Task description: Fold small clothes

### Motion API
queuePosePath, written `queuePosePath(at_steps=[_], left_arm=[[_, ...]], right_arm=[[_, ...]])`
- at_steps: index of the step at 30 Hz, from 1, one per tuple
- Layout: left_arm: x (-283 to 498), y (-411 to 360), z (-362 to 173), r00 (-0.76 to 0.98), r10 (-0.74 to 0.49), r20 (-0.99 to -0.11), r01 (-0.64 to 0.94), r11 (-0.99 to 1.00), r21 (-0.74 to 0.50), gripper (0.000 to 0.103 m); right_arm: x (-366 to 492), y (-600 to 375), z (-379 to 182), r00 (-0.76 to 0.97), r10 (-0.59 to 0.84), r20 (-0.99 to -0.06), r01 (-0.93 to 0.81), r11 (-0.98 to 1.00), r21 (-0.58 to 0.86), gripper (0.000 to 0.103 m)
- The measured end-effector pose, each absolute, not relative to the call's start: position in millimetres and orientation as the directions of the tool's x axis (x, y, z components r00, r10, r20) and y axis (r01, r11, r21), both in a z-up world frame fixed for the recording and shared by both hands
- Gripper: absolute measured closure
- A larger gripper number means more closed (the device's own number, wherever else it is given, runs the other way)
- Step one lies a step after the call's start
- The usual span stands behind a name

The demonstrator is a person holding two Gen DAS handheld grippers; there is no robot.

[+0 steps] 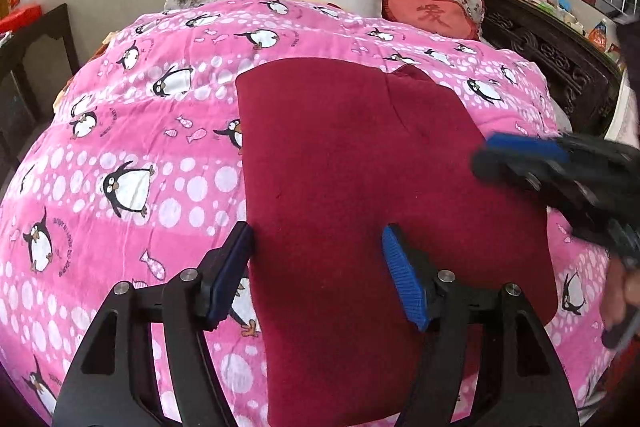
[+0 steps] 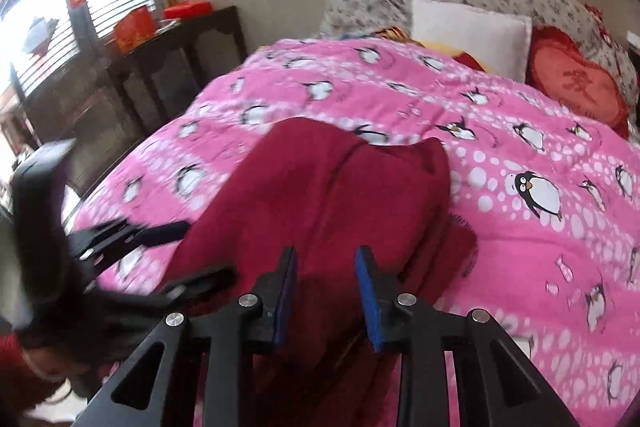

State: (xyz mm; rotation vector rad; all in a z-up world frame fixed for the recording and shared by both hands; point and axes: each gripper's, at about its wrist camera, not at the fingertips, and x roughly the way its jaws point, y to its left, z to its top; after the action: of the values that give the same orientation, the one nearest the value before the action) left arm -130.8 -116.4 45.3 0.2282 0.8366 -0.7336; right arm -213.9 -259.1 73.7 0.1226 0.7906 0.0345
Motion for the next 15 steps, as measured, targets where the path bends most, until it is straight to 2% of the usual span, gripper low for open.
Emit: queuePosePath(at_steps=[6, 9, 15], left_arm=[[-137.3, -118.4, 43.8, 0.469, -0.490, -0.734, 0.665, 0.743, -0.071, 0.035], [-140.6, -119.2, 42.8, 0.493, -0.480, -0.726, 0.655, 0.753, -0.053, 0.035], [-146.9, -107.5, 49.6, 0.541, -0.467, -0.699, 0.614, 0.788, -0.051, 0.035]], right_arm=[[-231.7, -242.5, 41.2, 0.652, 0.014, -0.758, 0.042, 0.998, 0.054, 0.074], [-235.8, -244.4, 38.1, 0.671, 0.013, -0.742, 0.061, 0.996, 0.073, 0.074], [-264.0, -241.4, 66.2, 0.725, 0.053, -0.687, 0.070, 0.986, 0.151, 0.069]])
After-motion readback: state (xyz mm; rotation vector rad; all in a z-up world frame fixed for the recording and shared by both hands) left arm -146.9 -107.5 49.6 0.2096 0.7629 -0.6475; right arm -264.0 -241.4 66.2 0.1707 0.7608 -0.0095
